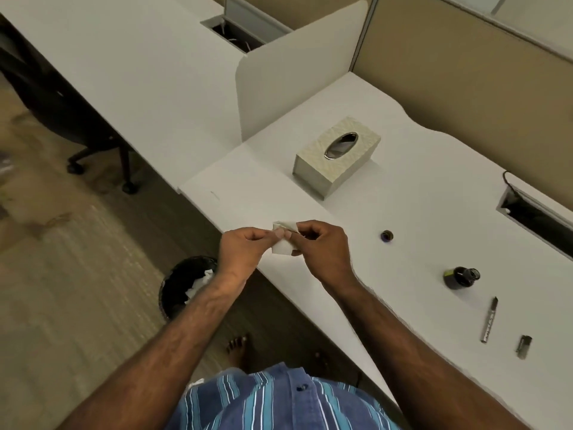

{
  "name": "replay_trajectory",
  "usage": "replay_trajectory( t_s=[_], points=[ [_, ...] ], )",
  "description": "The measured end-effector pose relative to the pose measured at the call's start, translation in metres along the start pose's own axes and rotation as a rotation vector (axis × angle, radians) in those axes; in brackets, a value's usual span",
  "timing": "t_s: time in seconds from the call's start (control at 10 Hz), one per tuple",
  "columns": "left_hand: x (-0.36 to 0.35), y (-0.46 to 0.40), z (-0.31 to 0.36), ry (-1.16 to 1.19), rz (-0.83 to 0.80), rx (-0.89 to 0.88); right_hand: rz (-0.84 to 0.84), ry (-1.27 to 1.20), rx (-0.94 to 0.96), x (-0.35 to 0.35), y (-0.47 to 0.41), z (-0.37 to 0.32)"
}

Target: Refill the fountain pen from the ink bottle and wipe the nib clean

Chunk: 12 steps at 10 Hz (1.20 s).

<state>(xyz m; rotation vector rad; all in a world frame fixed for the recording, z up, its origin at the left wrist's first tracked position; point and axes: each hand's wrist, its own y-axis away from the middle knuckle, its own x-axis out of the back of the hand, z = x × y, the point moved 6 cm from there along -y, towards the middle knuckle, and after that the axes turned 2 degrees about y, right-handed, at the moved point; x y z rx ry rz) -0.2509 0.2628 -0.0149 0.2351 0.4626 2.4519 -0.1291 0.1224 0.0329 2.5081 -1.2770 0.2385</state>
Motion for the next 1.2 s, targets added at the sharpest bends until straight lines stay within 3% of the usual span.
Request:
replay_trajectory(
  t_s=[0.5, 0.8, 1.0, 1.2],
  points=[
    [0.202, -0.028, -0.077, -0.304, 0.303, 0.012, -0.372, 0.365, -0.033, -0.196, -0.018, 0.029],
    [0.254, -0.029, -0.099, -0.422, 0.331, 0.007, -0.418, 0.575, -0.114, -0.273, -0.027, 0.071],
    [0.275, -0.030, -0.101, -0.543, 0.366, -0.054, -0.411, 0.592, -0.132, -0.312, -0.029, 0.091],
    [0.286, -0.029, -0.097, -0.626, 0.342, -0.106, -0.588, 0.570, -0.144, -0.341, -0.023, 0.100]
  ],
)
